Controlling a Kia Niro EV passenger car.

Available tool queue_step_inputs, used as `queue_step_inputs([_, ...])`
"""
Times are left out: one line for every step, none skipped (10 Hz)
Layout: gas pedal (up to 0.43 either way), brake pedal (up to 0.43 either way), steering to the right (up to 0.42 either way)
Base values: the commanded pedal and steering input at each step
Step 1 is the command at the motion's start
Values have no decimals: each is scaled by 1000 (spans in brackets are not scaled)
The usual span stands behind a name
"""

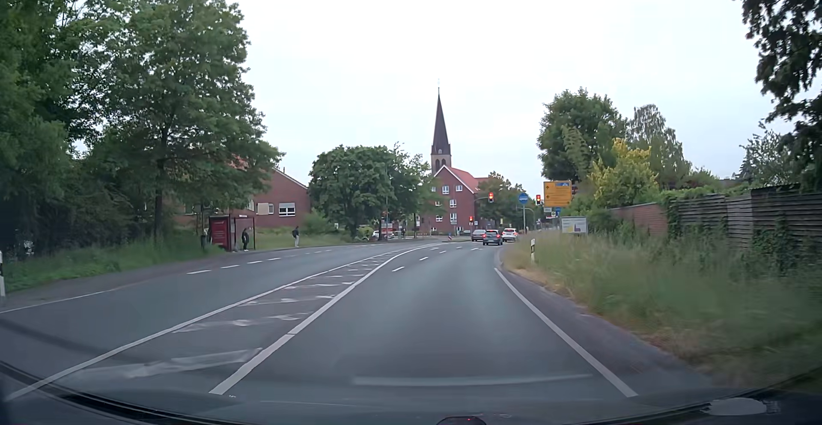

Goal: Follow the waypoints while adhering to traffic rules and regulations

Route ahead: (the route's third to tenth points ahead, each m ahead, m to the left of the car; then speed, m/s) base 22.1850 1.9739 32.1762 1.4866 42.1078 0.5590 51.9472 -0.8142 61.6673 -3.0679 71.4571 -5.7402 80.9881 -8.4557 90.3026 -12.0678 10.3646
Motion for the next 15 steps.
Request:
queue_step_inputs([110, 0, 12])
queue_step_inputs([110, 0, 10])
queue_step_inputs([110, 0, 7])
queue_step_inputs([110, 0, 3])
queue_step_inputs([110, 0, 0])
queue_step_inputs([110, 0, 0])
queue_step_inputs([110, 0, -1])
queue_step_inputs([110, 0, -9])
queue_step_inputs([110, 0, -15])
queue_step_inputs([110, 0, -17])
queue_step_inputs([110, 0, -17])
queue_step_inputs([110, 0, -17])
queue_step_inputs([110, 0, -17])
queue_step_inputs([98, 0, -17])
queue_step_inputs([47, 0, -17])
